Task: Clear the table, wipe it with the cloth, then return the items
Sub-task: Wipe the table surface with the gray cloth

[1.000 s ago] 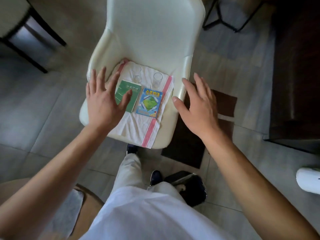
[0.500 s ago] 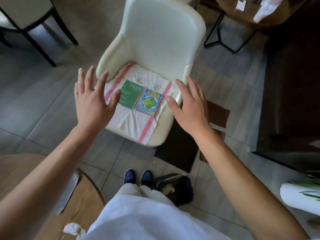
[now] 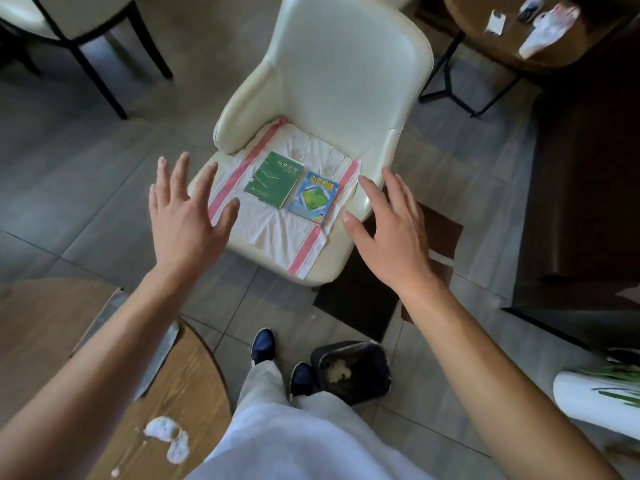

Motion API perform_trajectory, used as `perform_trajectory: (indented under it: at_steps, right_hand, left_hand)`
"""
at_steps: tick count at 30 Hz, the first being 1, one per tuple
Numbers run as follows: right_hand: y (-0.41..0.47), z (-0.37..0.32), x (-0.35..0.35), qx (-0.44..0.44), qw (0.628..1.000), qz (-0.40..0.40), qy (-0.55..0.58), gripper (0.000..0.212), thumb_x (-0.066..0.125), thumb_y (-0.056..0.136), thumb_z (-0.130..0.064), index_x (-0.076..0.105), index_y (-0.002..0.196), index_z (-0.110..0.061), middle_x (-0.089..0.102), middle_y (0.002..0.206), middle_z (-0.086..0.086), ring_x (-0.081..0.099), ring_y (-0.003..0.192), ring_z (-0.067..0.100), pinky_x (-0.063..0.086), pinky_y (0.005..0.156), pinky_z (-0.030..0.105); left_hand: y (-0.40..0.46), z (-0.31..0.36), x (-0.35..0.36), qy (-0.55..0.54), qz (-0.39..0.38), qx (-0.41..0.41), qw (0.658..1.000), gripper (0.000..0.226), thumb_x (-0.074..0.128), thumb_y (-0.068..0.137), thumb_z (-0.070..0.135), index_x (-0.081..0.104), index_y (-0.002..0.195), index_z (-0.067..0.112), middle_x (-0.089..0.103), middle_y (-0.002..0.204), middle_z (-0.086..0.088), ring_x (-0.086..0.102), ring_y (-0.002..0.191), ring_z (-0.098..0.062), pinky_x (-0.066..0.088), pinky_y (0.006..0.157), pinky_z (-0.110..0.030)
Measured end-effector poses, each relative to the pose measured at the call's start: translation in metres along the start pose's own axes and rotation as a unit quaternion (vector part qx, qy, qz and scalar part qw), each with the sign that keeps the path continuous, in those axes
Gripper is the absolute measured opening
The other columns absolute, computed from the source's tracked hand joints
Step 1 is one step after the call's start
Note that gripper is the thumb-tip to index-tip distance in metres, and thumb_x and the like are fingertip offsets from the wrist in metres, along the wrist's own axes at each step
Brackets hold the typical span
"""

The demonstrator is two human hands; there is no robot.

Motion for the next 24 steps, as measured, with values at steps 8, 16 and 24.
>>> perform_trajectory:
  at_steps: [8,16,24]
  right_hand:
    - [-0.041,0.007,0.004,-0.033,0.999,-0.016,0.014,0.065,0.051,0.096,-0.056,0.048,0.152,-0.023,0.032,0.166,0.015,0.026,0.153,0.036,0.028,0.123,0.049]
    - [-0.110,0.035,-0.014,-0.080,0.995,-0.010,0.057,0.063,0.057,0.097,-0.052,0.049,0.152,-0.021,0.034,0.164,0.016,0.028,0.152,0.036,0.026,0.123,0.047]
    - [-0.155,0.010,-0.019,-0.137,0.984,-0.060,0.100,0.066,0.050,0.095,-0.056,0.046,0.153,-0.024,0.028,0.167,0.013,0.022,0.155,0.033,0.024,0.125,0.051]
  left_hand:
    - [-0.069,0.009,-0.012,0.012,0.002,-0.032,0.999,0.063,0.048,0.103,0.057,0.035,0.159,0.029,0.015,0.172,-0.011,0.001,0.160,-0.034,0.008,0.127,-0.057]
    - [-0.173,0.042,-0.038,0.028,0.029,-0.066,0.997,0.063,0.048,0.103,0.056,0.033,0.159,0.031,0.014,0.172,-0.009,0.000,0.160,-0.032,0.011,0.127,-0.059]
    - [-0.271,0.031,-0.091,0.063,0.101,-0.117,0.986,0.060,0.052,0.102,0.052,0.040,0.156,0.028,0.021,0.170,-0.011,0.005,0.159,-0.035,0.014,0.127,-0.057]
Point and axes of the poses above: each hand's wrist, its own y-axis towards the middle knuckle, its own x-axis out of the palm, z = x × y, the point moved 6 cm from there along y, towards the middle knuckle
